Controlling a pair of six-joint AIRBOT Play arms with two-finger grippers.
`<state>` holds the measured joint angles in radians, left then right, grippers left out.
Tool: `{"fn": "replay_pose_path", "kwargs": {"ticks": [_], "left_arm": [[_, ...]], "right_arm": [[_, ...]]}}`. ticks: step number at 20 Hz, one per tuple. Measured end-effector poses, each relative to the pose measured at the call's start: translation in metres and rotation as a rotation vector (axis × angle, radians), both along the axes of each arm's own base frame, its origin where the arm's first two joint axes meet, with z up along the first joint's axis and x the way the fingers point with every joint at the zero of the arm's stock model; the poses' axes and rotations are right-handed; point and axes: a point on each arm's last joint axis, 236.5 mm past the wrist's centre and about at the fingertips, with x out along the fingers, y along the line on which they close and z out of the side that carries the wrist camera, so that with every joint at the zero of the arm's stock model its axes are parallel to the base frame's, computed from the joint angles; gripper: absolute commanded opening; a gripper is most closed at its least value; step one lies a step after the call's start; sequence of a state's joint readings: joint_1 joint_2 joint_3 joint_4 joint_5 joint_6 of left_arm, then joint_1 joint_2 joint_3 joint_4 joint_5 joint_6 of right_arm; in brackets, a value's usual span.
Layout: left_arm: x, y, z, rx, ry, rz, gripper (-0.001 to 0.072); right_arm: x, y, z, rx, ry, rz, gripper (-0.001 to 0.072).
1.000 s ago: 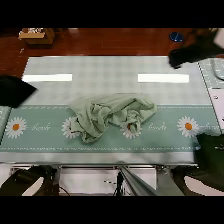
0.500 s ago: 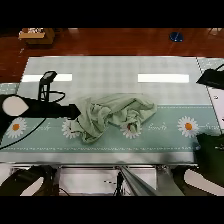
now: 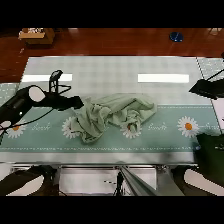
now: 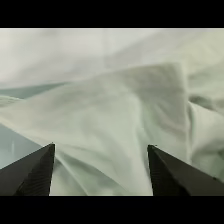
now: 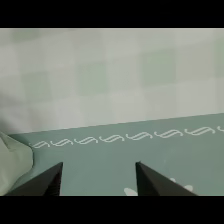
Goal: Fold the shirts.
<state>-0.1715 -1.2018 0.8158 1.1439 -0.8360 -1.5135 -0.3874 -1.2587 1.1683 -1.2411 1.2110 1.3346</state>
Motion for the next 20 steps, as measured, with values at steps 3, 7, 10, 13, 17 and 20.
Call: {"fn": "replay_pose_path", "kwargs": {"ticks": [3,7,10,13,17,20], "left_arm": [[0.006,0.021,-0.007,-0.002,0.027,0.059,0.0707],[-0.001,0.025,-0.024,-0.015,0.106,0.076,0.0707],[-0.005,0.018,-0.045,-0.050,0.181,0.093,0.0537],[-0.002,0.006,-0.062,-0.112,0.236,0.141,0.0032],[0.002,-0.002,-0.067,-0.147,0.265,0.142,0.0024],[0.006,-0.003,-0.054,-0.136,0.237,0.073,0.0024]], "right_arm": [[0.003,0.002,0.000,0.010,-0.013,-0.003,0.0536],[0.004,0.004,0.001,0.019,-0.021,-0.003,0.0535],[0.005,0.005,0.001,0.025,-0.022,-0.004,0.0535],[0.003,0.006,0.001,0.028,-0.015,-0.001,0.0534],[0.000,0.007,0.000,0.034,-0.002,0.004,0.0534],[-0.005,0.009,-0.005,0.038,0.016,0.011,0.0535]]}}
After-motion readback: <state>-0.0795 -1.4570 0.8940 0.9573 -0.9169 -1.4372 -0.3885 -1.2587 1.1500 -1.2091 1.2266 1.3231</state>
